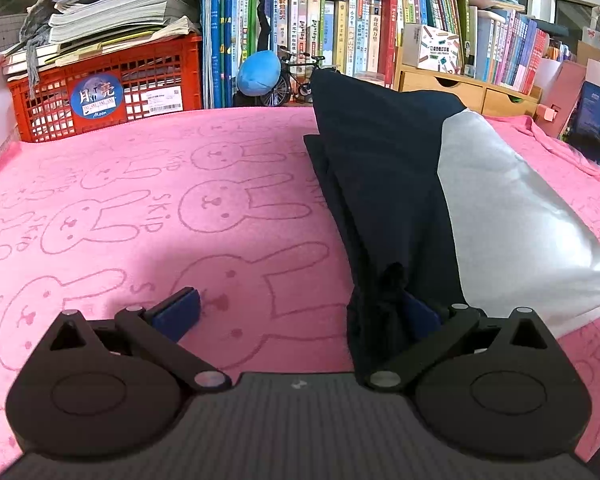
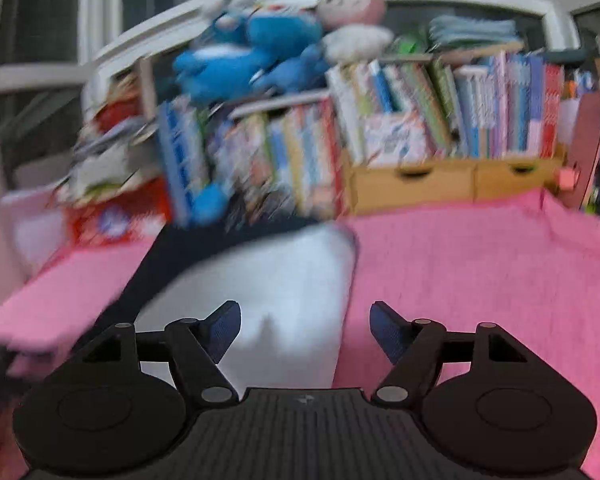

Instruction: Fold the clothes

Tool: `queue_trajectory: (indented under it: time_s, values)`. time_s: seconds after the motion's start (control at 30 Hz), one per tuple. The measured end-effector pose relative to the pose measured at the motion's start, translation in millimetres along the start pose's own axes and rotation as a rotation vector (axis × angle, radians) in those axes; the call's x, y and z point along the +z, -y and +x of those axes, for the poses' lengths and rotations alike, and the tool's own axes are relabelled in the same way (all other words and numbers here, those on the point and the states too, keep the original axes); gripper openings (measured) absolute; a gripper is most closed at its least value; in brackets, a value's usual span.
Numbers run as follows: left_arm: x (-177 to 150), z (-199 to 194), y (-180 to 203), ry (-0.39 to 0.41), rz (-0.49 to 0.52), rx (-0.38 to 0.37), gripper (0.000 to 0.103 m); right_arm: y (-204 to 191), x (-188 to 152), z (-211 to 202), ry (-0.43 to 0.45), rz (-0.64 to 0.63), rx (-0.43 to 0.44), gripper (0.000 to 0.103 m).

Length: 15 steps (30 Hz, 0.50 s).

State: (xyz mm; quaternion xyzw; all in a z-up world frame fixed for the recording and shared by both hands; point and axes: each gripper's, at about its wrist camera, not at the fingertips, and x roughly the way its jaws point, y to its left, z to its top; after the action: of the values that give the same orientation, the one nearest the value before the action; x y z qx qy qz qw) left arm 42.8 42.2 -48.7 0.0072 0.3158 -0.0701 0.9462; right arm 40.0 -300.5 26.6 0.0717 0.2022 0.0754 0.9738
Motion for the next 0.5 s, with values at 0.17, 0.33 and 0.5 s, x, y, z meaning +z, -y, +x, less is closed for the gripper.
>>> queue_trajectory:
  time_s: [0.17,0.33,0.5]
  values:
    - [-1,-1,0,-0.001,-0.002,-0.003,0.103,-5,30,91,-0.101,0.118,0.045,0.036]
    - [-1,-2,-3,0.004,-0.021,-0.006,0.103,-11,26,180,-0.227,0.093,-0.087,0.025]
    - [1,-1,-1,0.003,-0.027,-0.003,0.103,-16,21,186,-0.202,0.056,-0.119,0.028]
